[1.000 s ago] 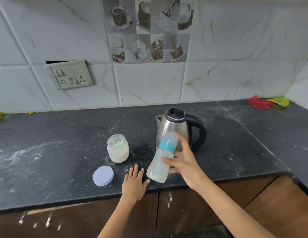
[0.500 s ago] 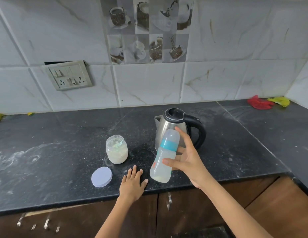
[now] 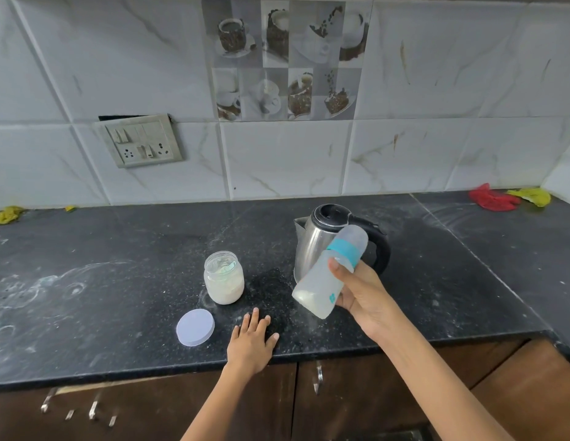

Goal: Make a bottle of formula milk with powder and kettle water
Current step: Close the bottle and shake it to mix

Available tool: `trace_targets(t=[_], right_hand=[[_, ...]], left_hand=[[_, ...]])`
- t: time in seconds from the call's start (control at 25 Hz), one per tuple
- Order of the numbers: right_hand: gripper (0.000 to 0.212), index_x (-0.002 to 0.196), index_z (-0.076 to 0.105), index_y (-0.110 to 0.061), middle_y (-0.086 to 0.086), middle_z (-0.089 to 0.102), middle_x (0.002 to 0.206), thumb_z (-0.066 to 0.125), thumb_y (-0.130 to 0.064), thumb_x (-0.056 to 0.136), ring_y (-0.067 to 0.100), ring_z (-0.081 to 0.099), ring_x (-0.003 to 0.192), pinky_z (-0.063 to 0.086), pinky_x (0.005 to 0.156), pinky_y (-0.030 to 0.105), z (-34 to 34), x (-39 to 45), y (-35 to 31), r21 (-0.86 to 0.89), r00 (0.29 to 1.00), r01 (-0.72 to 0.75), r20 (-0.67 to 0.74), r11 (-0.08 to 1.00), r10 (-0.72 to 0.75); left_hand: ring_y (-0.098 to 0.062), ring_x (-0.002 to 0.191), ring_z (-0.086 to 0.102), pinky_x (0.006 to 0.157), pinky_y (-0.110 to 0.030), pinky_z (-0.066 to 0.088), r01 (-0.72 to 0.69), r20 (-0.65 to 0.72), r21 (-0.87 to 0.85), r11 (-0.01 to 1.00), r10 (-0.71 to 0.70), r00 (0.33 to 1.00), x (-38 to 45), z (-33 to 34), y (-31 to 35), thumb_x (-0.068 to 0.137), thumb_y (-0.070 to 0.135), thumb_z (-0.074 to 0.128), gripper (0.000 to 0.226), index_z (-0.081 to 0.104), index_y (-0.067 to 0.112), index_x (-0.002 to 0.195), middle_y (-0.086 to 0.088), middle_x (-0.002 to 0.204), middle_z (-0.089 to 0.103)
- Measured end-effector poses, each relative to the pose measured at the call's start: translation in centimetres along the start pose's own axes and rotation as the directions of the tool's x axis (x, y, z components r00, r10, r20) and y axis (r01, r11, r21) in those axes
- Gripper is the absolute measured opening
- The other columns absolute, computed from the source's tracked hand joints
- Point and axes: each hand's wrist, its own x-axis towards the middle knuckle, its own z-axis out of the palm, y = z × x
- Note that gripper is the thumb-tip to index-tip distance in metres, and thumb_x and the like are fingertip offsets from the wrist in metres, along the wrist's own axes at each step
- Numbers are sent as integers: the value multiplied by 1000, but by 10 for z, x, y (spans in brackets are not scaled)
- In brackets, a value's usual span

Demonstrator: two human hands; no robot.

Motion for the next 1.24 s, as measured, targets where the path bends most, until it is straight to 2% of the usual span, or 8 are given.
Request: trace_targets(t=[0.16,0.36,0.64,0.76,0.88,1.04,1.16,1.24], right_hand=[[46,110,59,-15,8,65,92,73,-30,69,22,69,88,56,76,38,3,3,9,168,987,-136,-63,976,149],[63,139,38,-21,10,59,109,65,-16,82,24,65,99,58,72,41,-3,-3,17,127,979,-199,-16,972,203],[79,139,32,-42,5,53,124,69,-4,80,25,63,110,60,73,46,0,-1,18,27,989,132,-68,991,-130],[92,137,34,-47,6,55,129,79,-6,67,20,64,112,59,81,46,6,-3,29,-167,990,134,66,977,-124],[94,140,30,-44,3,57,123,75,0,71,18,67,105,59,80,47,3,3,26,-75,986,156,-46,985,-159],[98,141,28,-43,7,53,131,80,-5,67,22,63,113,58,85,48,11,4,30,-213,988,143,80,967,-129],[98,144,23,-41,7,52,131,78,-14,67,25,61,116,58,82,50,11,9,27,-57,989,131,-64,990,-135],[98,143,22,-41,4,53,129,78,-13,69,18,63,113,60,79,41,14,6,30,-186,995,103,24,977,-101]], left_hand=[[-21,145,-6,118,-41,5,2,-6,-4,1000,-2,1000,2,-1,2,99,48,21,56,13,25,149,-2,159,-6],[-20,145,-6,118,-41,4,10,1,-16,1000,-10,1000,0,-1,2,100,47,21,55,13,26,149,-2,159,-6],[-20,145,-7,118,-41,4,3,-11,-26,1000,-3,1000,0,2,0,99,48,22,55,13,26,149,-2,159,-7],[-20,145,-7,118,-41,4,-6,-8,-15,1000,5,1000,0,0,-1,99,48,22,56,10,26,149,-1,159,-7],[-20,145,-6,118,-41,4,-9,-13,-32,999,9,1000,1,0,0,99,48,23,55,14,26,149,-2,159,-6],[-20,145,-6,117,-40,3,-11,-9,-20,1000,11,1000,-1,1,-2,99,48,23,57,9,26,150,-1,159,-6],[-20,145,-7,117,-40,3,-24,-10,-34,999,23,1000,0,-1,-1,99,47,23,55,13,26,149,-2,159,-6],[-21,145,-6,117,-40,2,-27,-14,-32,999,27,1000,-3,-1,1,100,46,24,55,12,25,149,-2,159,-4]])
